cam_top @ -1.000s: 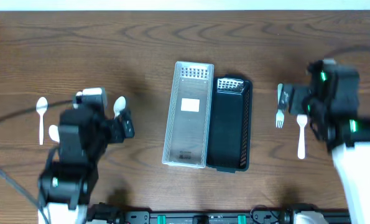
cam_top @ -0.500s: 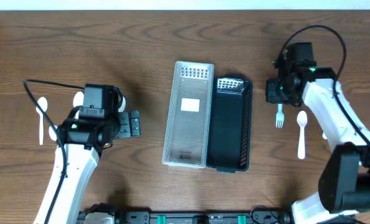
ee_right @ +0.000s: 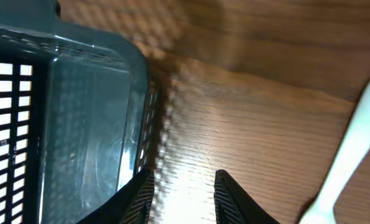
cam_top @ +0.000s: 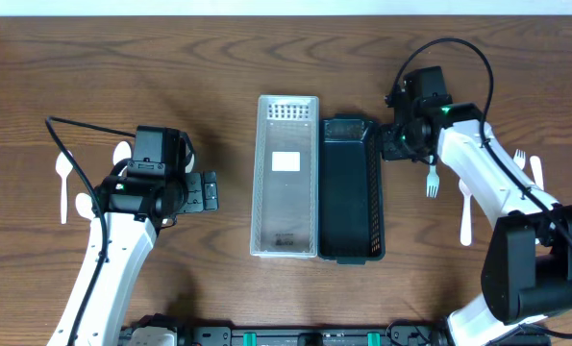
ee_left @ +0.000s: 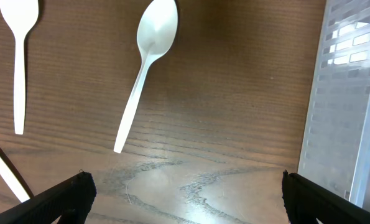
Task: Pack container
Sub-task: 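Move the right gripper over the pale green spork and grasp it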
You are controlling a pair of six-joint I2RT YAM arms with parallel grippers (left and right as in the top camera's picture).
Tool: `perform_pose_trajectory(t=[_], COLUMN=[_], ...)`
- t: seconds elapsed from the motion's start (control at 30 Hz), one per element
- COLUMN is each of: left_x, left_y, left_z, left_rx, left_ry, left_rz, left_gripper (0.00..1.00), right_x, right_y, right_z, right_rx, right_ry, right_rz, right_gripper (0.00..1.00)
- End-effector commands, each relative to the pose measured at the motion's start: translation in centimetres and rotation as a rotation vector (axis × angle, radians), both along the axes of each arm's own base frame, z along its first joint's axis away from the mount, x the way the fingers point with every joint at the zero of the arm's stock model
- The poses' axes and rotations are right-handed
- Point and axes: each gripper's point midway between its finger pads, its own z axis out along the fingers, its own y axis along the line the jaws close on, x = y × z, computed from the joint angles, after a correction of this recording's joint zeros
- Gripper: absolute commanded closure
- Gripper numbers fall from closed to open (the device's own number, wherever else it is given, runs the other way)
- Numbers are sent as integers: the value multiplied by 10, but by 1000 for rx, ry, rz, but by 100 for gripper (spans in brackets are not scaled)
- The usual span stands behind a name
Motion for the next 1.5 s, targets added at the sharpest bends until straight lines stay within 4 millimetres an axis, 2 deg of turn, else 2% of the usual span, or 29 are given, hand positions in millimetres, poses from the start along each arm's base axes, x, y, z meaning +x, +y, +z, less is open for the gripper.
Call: perform_pose_trajectory(t=[0.0,0.1,0.23,0.4,0.43,0.5,0.53,0.6,0.67,0.83,0.9,1.23,1.47], left_x=[2,2,2,2,2,1,1,2,2,1,1,1,-2], left_y=[-2,-2,-2,-2,-2,-2,-2,-2,-2,-2,-2,-2,-2], left_z=[3,3,3,3,3,3,3,3,3,3,3,3,2], left_rx=[-14,-14,-14,-14,-14,-14,-14,-14,-14,-14,-13,-14,-12], left_ry=[-6,-5,-6,-5,-5,-5,-5,-5,-5,-5,-2,-1,12], left_rz=[4,4,4,4,4,4,4,4,4,4,4,5,5], left_gripper=[2,2,2,2,2,2,2,2,2,2,2,2,2], right_x=[4,7,15,22,22,18,14,5,-3,-14,-16,-19,-41], right_y=[4,-8,-42,-94,-104,-114,-115,-112,-109,-108,-108,-108,-108], right_z=[4,4,10,55,66,77,77,71,55,4,-10,-38,-64], right_rx=[10,-31,-129,-250,-260,-246,-226,-174,-150,-152,-152,-147,-151], right_ry=[-14,-22,-46,-79,-77,-55,-33,15,59,101,100,66,109], right_rz=[14,-23,-137,-259,-285,-325,-329,-325,-320,-328,-328,-332,-339], right_gripper=[62,54,45,24,16,5,4,3,2,1,2,8,10])
